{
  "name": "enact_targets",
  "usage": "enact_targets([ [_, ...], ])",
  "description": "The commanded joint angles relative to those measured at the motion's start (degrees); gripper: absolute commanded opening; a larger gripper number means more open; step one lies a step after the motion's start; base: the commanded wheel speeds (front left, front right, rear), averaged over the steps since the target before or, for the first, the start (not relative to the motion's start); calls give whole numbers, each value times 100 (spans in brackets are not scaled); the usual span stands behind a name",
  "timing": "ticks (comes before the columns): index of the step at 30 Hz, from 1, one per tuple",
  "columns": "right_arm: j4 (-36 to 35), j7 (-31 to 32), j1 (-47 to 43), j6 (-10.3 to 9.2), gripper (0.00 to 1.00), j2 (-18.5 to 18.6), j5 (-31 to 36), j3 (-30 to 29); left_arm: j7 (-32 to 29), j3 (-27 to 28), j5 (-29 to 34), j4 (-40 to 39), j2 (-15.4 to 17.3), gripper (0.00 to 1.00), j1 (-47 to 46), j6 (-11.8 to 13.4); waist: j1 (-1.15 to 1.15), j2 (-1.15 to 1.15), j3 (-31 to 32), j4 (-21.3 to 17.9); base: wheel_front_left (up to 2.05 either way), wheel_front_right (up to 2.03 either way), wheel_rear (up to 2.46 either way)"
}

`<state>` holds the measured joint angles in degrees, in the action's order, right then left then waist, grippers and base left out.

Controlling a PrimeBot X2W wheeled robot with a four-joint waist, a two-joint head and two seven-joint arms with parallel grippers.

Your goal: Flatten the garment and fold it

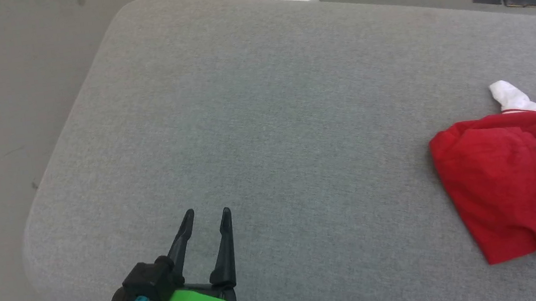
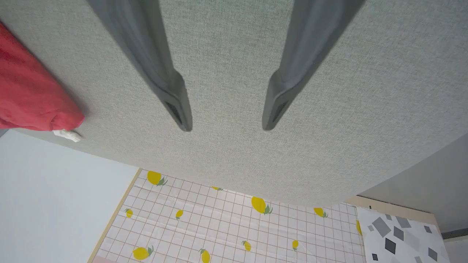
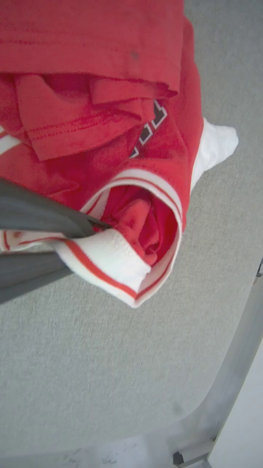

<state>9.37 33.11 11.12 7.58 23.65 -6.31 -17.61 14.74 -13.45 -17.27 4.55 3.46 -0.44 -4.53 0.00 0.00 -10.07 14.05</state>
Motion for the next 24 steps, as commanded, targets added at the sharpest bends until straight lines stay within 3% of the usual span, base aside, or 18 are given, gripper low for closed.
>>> enact_targets([
  [1, 170, -121, -80, -9, 100, -179, 132, -50, 26, 24, -66, 3, -15, 100, -85, -13, 0, 0, -12, 55, 0, 0, 0],
  [6, 477, -368, 31, -9, 100, -402, 341, -62, 26, 85, -45, 3, 30, 100, -48, 18, 0, 0, 41, -11, 0, 0, 0],
  [12, -96, -360, 265, -9, 100, -428, 219, 29, 26, 152, -22, -46, 84, 100, 28, 60, 0, 0, 198, -231, 0, 0, 0],
  [18, -1031, 0, 197, -9, 100, -650, -271, 384, 26, 138, -9, -112, 129, 100, 56, 72, 0, 0, 245, -361, 0, 0, 0],
  [24, -982, 537, -170, -9, 100, -743, -448, 763, 3, 47, -24, -125, 127, 100, -9, 52, 0, 0, 132, -245, 0, 0, 0],
])
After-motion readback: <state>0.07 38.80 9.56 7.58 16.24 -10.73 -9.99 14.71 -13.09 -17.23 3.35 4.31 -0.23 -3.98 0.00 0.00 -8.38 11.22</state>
